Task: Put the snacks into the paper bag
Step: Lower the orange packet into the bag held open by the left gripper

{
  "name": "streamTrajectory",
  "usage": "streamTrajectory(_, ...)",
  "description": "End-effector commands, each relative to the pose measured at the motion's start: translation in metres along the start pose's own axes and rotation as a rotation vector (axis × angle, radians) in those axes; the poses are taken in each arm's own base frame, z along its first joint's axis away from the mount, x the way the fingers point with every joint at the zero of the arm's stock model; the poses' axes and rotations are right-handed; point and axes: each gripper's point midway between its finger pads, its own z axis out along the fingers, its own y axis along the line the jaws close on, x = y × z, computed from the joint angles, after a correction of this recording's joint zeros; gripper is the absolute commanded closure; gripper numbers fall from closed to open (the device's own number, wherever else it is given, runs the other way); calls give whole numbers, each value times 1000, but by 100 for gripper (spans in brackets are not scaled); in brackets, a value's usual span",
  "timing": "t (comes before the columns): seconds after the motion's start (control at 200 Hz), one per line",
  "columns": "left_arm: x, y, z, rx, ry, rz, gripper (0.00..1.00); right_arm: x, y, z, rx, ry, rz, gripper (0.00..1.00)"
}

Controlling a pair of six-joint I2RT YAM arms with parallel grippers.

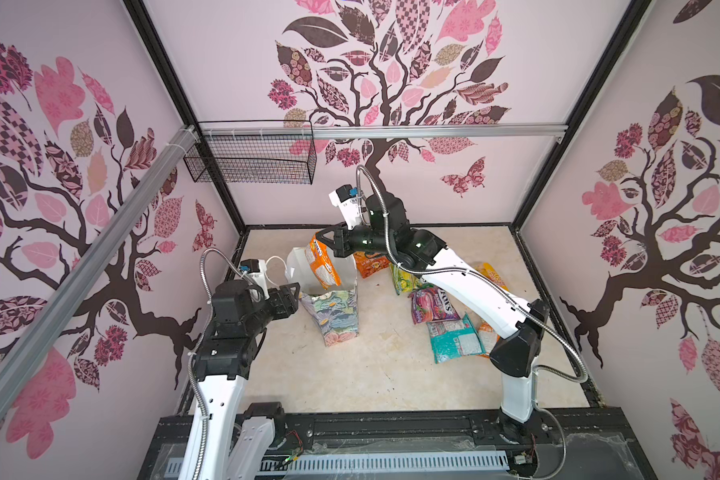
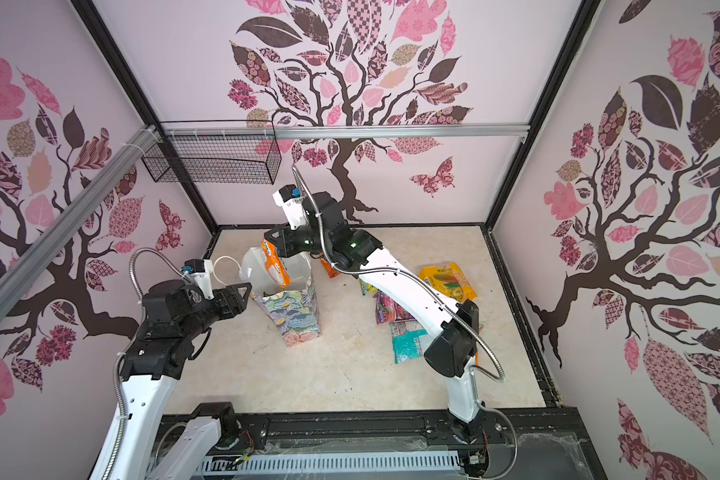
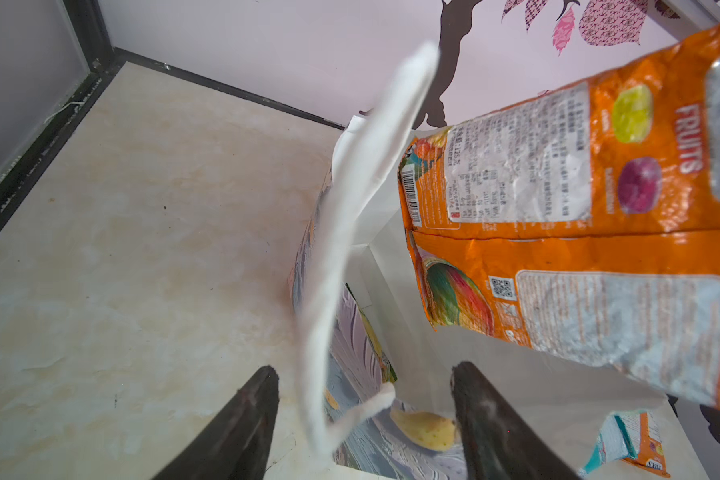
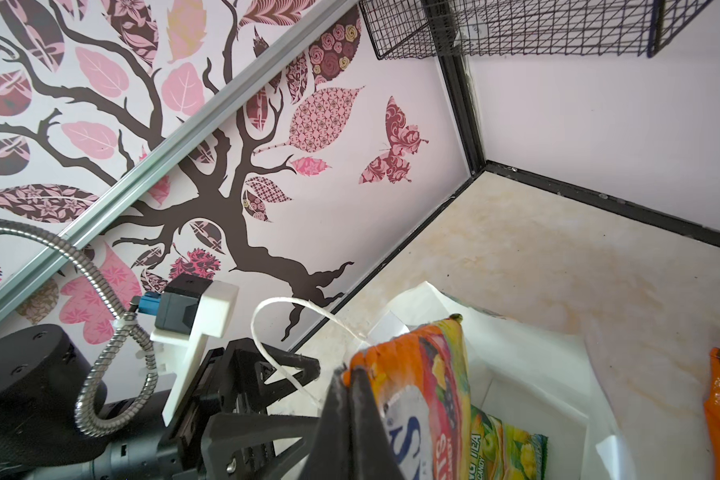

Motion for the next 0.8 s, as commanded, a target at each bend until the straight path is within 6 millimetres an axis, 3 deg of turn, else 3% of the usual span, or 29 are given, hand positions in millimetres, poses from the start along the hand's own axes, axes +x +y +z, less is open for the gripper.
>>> streamTrajectory(0.0, -5, -3, -2, 12, -18, 6, 30, 7, -4, 11, 2, 2, -3, 100)
streamTrajectory(0.46, -5, -1, -2, 4, -17, 6, 30, 20, -52, 1, 254, -8, -6, 100)
streamTrajectory(0.79, -4, 0, -1, 0, -12, 6, 30, 25, -53, 3, 302, -3, -32, 100)
